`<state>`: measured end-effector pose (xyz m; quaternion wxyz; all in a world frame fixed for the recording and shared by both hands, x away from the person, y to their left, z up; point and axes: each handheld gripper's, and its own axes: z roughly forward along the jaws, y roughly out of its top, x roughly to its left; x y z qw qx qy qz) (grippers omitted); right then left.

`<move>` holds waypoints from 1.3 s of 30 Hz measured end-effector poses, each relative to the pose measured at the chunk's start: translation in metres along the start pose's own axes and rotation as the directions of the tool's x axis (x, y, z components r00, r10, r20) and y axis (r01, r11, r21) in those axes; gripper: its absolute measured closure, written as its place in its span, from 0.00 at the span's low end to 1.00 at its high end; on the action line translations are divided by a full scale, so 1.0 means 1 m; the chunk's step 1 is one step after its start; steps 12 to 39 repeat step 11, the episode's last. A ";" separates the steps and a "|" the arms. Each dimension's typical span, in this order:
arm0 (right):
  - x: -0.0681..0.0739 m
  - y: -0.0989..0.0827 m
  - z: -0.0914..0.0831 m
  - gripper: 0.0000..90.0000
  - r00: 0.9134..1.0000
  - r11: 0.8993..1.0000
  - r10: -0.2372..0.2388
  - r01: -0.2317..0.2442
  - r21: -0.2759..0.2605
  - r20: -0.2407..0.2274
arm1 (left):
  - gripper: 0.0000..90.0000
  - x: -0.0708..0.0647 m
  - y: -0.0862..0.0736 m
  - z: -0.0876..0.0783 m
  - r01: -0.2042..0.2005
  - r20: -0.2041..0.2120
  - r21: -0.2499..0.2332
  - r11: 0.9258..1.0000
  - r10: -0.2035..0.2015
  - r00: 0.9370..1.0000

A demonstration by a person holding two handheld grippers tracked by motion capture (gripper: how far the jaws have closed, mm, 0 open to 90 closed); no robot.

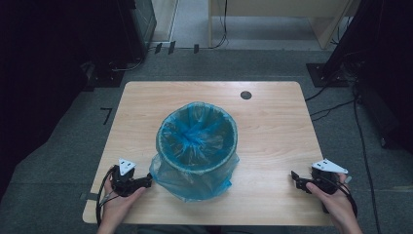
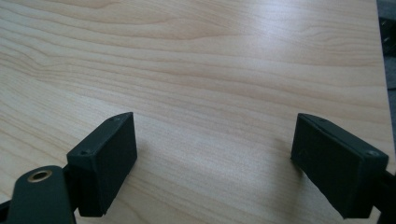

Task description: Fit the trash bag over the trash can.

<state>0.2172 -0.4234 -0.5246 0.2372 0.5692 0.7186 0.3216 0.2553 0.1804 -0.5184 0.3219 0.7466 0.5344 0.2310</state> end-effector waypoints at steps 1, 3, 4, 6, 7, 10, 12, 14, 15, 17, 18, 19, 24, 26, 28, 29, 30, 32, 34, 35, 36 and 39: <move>0.000 0.000 0.000 0.15 1.000 1.000 0.002 -0.002 0.000 0.001 | 0.12 0.000 0.000 0.000 0.000 0.000 0.000 1.000 0.000 1.000; 0.000 0.000 0.000 0.15 1.000 1.000 0.002 -0.002 0.000 0.003 | 0.12 0.000 0.000 0.000 -0.001 0.001 0.000 1.000 0.001 1.000; 0.000 0.000 0.000 0.15 1.000 1.000 0.002 -0.002 0.000 0.003 | 0.12 0.000 0.000 0.000 0.000 0.001 0.000 1.000 0.000 1.000; 0.000 0.000 0.000 0.15 1.000 1.000 0.002 -0.002 0.000 0.003 | 0.12 0.000 0.000 0.000 0.000 0.001 0.000 1.000 0.000 1.000; 0.000 0.000 0.000 0.15 1.000 1.000 0.002 -0.002 0.000 0.003 | 0.12 0.000 0.000 0.000 -0.002 0.002 0.000 1.000 0.002 1.000; 0.000 0.000 0.000 0.15 1.000 1.000 0.002 -0.002 0.000 0.003 | 0.12 0.000 0.000 0.000 -0.002 0.003 0.000 1.000 0.002 1.000; 0.000 0.000 0.000 0.15 1.000 1.000 0.003 -0.003 0.000 0.003 | 0.12 0.000 0.000 0.000 -0.002 0.003 -0.001 1.000 0.002 1.000; 0.000 0.000 0.000 0.15 1.000 1.000 0.003 -0.003 0.000 0.003 | 0.12 0.000 0.000 0.000 -0.002 0.003 -0.001 1.000 0.002 1.000; 0.000 0.000 0.000 0.15 1.000 1.000 0.003 -0.003 0.000 0.003 | 0.12 0.000 0.000 0.000 -0.002 0.003 -0.001 1.000 0.002 1.000; 0.000 0.000 0.000 0.15 1.000 1.000 0.003 -0.003 0.000 0.003 | 0.12 0.000 0.000 0.000 -0.002 0.003 -0.001 1.000 0.002 1.000; 0.000 0.000 0.000 0.15 1.000 1.000 0.003 -0.003 0.000 0.003 | 0.12 0.000 0.000 0.000 -0.002 0.003 -0.001 1.000 0.002 1.000; 0.000 0.000 0.000 0.15 1.000 1.000 0.003 -0.003 0.000 0.003 | 0.12 0.000 0.000 0.000 -0.002 0.003 -0.001 1.000 0.002 1.000; 0.000 0.000 0.000 0.15 1.000 1.000 0.003 -0.003 0.000 0.003 | 0.12 0.000 0.000 0.000 -0.002 0.003 -0.001 1.000 0.002 1.000; 0.000 0.000 0.000 0.15 1.000 1.000 0.003 -0.003 0.000 0.003 | 0.12 0.000 0.000 0.000 -0.002 0.003 -0.001 1.000 0.002 1.000; 0.000 0.000 0.000 0.15 1.000 1.000 0.003 -0.003 0.000 0.003 | 0.12 0.000 0.000 0.000 -0.002 0.003 -0.001 1.000 0.002 1.000; 0.000 0.000 0.000 0.15 1.000 1.000 0.003 -0.003 0.000 0.003 | 0.12 0.000 0.000 0.000 -0.002 0.003 -0.001 1.000 0.002 1.000; 0.000 0.000 0.000 0.15 1.000 1.000 0.003 -0.003 0.000 0.003 | 0.12 0.000 0.000 0.000 -0.002 0.003 -0.001 1.000 0.002 1.000; 0.000 0.000 0.000 0.15 1.000 1.000 0.003 -0.003 0.000 0.003 | 0.12 0.000 0.000 0.000 -0.002 0.003 -0.001 1.000 0.002 1.000; 0.000 0.000 0.000 0.15 1.000 1.000 0.003 -0.003 0.000 0.003 | 0.12 0.000 0.000 0.000 -0.002 0.003 -0.001 1.000 0.002 1.000; 0.000 0.000 0.000 0.15 1.000 1.000 0.003 -0.003 0.000 0.003 | 0.12 0.000 0.000 0.000 -0.002 0.003 -0.001 1.000 0.002 1.000; 0.000 0.000 0.000 0.15 1.000 1.000 0.003 -0.003 0.000 0.003 | 0.12 0.000 0.000 0.000 -0.002 0.003 -0.001 1.000 0.002 1.000; 0.000 0.000 0.000 0.15 1.000 1.000 0.003 -0.003 0.000 0.003 | 0.12 0.000 0.000 0.000 -0.002 0.003 -0.001 1.000 0.002 1.000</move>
